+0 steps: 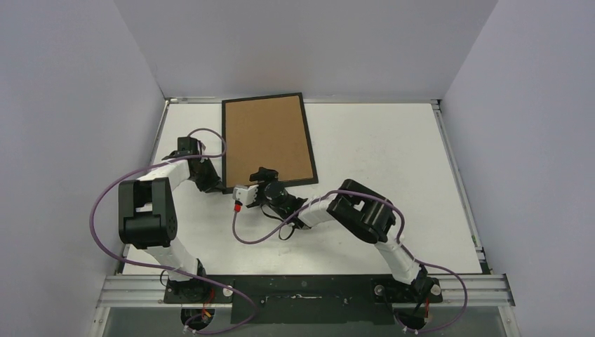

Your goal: Put the photo into the frame

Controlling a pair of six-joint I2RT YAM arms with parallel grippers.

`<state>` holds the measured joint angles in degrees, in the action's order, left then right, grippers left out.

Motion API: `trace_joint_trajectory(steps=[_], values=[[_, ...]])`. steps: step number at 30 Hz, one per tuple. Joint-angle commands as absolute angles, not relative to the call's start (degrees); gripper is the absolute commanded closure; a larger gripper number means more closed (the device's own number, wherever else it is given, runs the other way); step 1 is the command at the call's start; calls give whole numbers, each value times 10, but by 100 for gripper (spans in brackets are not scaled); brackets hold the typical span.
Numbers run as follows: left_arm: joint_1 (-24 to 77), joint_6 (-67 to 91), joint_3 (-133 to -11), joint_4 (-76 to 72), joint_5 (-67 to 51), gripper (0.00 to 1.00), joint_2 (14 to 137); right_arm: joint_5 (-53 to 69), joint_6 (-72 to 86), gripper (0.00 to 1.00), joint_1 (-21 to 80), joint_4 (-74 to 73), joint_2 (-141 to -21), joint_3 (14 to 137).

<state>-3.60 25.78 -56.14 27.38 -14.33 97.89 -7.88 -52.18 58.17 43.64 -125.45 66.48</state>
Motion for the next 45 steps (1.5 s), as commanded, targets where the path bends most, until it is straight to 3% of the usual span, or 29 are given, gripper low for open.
trace_joint_trajectory(steps=[1, 32, 39, 45], values=[[-20, 238, -520, 374, -142, 89, 1017, -191, -514, 39, 548, 482, -1311, 714], [-30, 251, -523, 383, -117, 91, 996, -285, -570, 37, 555, 586, -1226, 751], [-39, 258, -530, 371, -158, 87, 972, -259, -525, 36, 557, 550, -1167, 733], [-40, 253, -559, 360, -186, 81, 948, -197, -395, 35, 551, 437, -1082, 699]])
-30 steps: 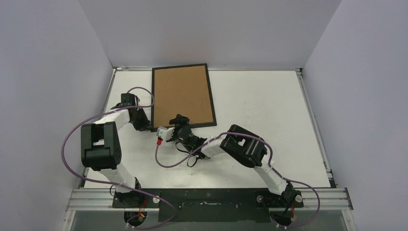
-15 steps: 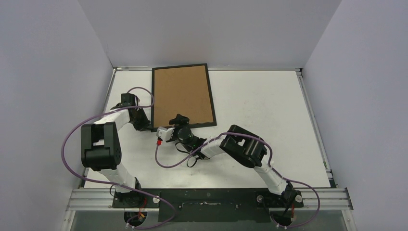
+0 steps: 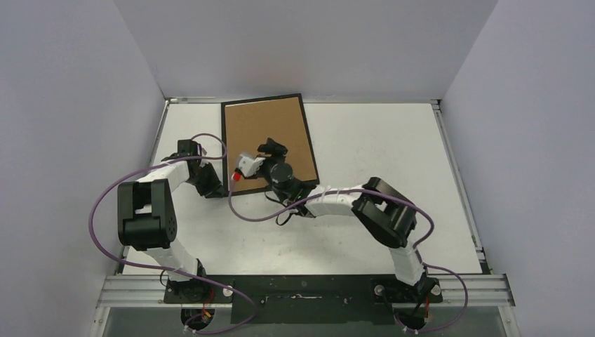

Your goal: Put the photo into the frame

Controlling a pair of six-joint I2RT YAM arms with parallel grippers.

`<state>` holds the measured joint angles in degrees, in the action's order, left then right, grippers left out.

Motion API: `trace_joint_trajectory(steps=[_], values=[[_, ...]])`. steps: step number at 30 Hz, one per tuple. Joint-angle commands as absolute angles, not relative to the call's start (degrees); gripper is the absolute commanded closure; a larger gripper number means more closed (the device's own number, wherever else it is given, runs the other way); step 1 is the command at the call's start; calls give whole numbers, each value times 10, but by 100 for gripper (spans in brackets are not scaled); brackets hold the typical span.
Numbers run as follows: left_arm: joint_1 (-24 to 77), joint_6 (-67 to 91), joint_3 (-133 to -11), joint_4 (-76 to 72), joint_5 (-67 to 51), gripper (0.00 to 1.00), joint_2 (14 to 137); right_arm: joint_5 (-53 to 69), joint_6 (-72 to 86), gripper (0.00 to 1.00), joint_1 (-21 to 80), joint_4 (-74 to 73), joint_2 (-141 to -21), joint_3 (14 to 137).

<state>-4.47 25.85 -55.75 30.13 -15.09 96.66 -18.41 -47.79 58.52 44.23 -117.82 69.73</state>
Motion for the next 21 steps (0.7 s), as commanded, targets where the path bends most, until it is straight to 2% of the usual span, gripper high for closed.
trace_joint_trajectory(steps=[1, 6, 12, 14, 18, 21], values=[[-40, 251, -564, 360, -185, 81, 946, -198, -381, 35, 549, 429, -1073, 696], [-40, 249, -576, 365, -178, 74, 937, -181, -337, 34, 540, 347, -1037, 686], [-46, 248, -580, 355, -165, 68, 912, -185, -86, 31, 475, 197, -999, 700], [-48, 249, -581, 345, -167, 62, 903, -176, 27, 30, 445, 114, -991, 716], [-51, 253, -588, 317, -169, 42, 894, -86, 270, 29, 353, -53, -999, 750], [-52, 255, -606, 305, -162, 33, 912, -12, 390, 29, 282, -86, -1014, 728]])
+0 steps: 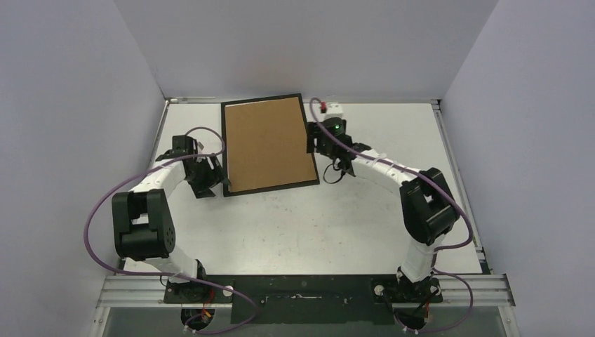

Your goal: Put the photo into the frame

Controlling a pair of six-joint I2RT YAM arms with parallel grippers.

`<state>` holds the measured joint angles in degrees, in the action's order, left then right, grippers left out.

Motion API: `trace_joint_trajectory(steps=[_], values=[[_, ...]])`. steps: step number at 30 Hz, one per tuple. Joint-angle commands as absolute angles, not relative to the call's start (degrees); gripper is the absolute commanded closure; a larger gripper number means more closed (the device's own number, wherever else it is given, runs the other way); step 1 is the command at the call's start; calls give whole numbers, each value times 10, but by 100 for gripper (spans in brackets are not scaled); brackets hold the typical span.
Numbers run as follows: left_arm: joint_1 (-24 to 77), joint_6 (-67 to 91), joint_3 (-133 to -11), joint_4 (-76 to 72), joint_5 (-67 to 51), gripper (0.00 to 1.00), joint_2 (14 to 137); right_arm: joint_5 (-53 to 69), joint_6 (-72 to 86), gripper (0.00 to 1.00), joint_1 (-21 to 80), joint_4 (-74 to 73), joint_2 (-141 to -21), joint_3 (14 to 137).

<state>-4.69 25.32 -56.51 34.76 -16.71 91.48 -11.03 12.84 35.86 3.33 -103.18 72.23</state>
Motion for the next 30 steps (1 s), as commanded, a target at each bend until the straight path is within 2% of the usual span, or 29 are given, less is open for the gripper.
trace_joint_trajectory(steps=[1, 5, 9, 18, 25, 30], values=[[-53, 253, -614, 305, -160, 31, 921, -5, 409, 28, 266, -79, -1014, 711], [-54, 251, -652, 302, -148, 29, 969, 21, 426, 15, 236, -62, -1018, 675], [-56, 245, -700, 284, -131, 28, 1019, 127, 416, 14, 209, -104, -1093, 736], [-65, 238, -843, 280, -173, 30, 1167, 210, 419, 16, 197, -111, -1185, 802], [-58, 232, -910, 294, -253, 45, 1235, 301, 426, 23, 200, -79, -1208, 797], [-31, 203, -930, 316, -270, 51, 1240, 337, 435, 30, 220, -30, -1183, 756]])
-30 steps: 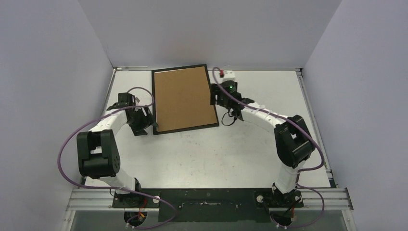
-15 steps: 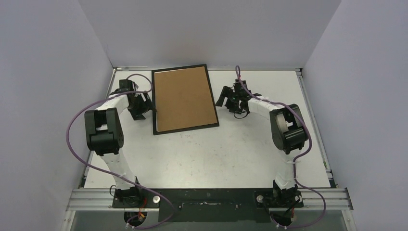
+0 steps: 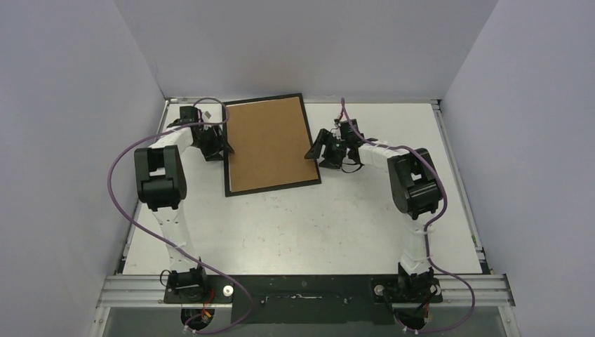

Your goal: Put the photo into the frame

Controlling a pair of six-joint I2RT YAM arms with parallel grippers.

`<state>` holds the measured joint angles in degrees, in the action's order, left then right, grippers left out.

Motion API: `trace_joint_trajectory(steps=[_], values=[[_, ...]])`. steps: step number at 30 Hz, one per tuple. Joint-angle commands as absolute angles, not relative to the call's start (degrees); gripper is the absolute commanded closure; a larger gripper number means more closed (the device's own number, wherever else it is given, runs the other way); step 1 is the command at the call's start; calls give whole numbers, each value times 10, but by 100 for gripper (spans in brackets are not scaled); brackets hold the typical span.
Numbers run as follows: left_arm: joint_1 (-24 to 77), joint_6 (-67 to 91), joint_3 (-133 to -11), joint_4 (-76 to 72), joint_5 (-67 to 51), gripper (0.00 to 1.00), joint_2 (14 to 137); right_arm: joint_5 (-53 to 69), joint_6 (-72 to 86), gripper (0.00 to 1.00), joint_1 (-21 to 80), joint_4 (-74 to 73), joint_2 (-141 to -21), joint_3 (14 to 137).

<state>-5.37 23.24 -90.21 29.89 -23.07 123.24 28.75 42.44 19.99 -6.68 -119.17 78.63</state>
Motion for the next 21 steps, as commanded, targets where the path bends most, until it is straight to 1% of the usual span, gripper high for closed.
trace_joint_trajectory(steps=[1, 7, 12, 17, 21], values=[[-25, 198, -931, 319, -275, 51, 1241, 338, 441, 31, 226, -14, -1173, 742], [20, 176, -935, 332, -293, 52, 1241, 330, 465, 36, 272, 31, -1109, 660], [52, 159, -945, 345, -293, 52, 1241, 313, 455, 36, 337, 28, -1062, 623], [75, 138, -959, 359, -304, 52, 1262, 283, 436, 35, 410, 23, -1049, 604], [92, 122, -995, 367, -328, 52, 1292, 268, 448, 34, 449, 50, -1056, 594]])
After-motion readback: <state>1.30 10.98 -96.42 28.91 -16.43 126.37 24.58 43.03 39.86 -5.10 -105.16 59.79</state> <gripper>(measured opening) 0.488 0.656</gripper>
